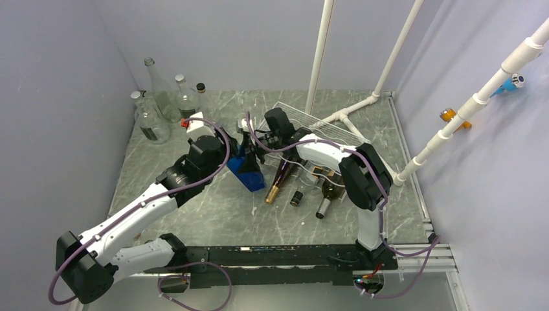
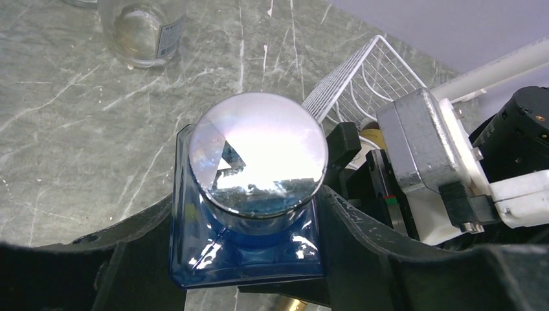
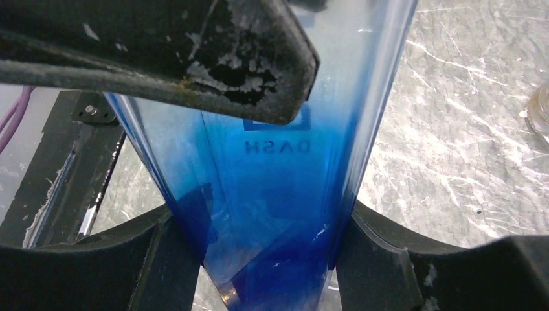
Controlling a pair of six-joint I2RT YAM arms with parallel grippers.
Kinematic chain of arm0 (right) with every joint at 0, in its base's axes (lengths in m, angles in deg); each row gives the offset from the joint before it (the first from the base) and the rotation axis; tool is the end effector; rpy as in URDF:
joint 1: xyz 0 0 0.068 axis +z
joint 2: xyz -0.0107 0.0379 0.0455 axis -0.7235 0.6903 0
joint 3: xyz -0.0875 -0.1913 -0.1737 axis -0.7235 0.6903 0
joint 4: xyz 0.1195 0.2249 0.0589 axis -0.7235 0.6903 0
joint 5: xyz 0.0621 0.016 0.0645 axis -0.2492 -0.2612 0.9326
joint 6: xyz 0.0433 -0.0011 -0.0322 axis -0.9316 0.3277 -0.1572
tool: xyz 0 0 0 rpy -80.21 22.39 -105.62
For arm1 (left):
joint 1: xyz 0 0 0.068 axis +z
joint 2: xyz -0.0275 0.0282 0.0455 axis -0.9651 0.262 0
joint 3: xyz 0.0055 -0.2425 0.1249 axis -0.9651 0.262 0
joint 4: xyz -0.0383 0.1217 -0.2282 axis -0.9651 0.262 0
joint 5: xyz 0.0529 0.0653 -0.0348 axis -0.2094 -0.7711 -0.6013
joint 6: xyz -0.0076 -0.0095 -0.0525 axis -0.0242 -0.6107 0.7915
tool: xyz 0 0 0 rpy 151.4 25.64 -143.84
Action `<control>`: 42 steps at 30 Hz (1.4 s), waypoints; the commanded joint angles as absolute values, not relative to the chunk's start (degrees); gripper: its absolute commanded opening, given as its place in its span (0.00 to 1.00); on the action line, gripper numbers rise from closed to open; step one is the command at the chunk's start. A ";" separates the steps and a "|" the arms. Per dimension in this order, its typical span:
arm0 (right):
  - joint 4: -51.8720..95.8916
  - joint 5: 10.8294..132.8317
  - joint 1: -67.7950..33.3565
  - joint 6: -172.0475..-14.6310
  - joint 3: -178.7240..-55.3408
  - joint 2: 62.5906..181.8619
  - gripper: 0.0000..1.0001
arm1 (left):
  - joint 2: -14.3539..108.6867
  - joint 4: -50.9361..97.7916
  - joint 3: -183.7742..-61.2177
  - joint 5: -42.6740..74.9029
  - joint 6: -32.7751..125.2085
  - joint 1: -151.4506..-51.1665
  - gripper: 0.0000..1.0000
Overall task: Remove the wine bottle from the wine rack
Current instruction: Pick up the wine bottle from the wine rack.
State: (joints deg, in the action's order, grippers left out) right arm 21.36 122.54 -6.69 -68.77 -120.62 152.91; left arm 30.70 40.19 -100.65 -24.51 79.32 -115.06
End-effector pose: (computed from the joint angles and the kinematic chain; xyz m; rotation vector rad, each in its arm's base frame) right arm 0.3154 0.3010 0.2276 -1.4986 1.4605 1.3053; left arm 0.1883 -0.1345 0.3212 -0.4364 1.8857 -0.4383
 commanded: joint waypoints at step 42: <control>62.11 123.19 -8.42 -46.68 -135.85 144.47 1.00 | 17.38 23.17 -98.66 -16.43 55.57 -115.39 0.00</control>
State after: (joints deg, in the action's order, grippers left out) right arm 59.50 124.09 -7.87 -49.86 -136.05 149.81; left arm 20.23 36.54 -96.46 -18.39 58.28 -115.45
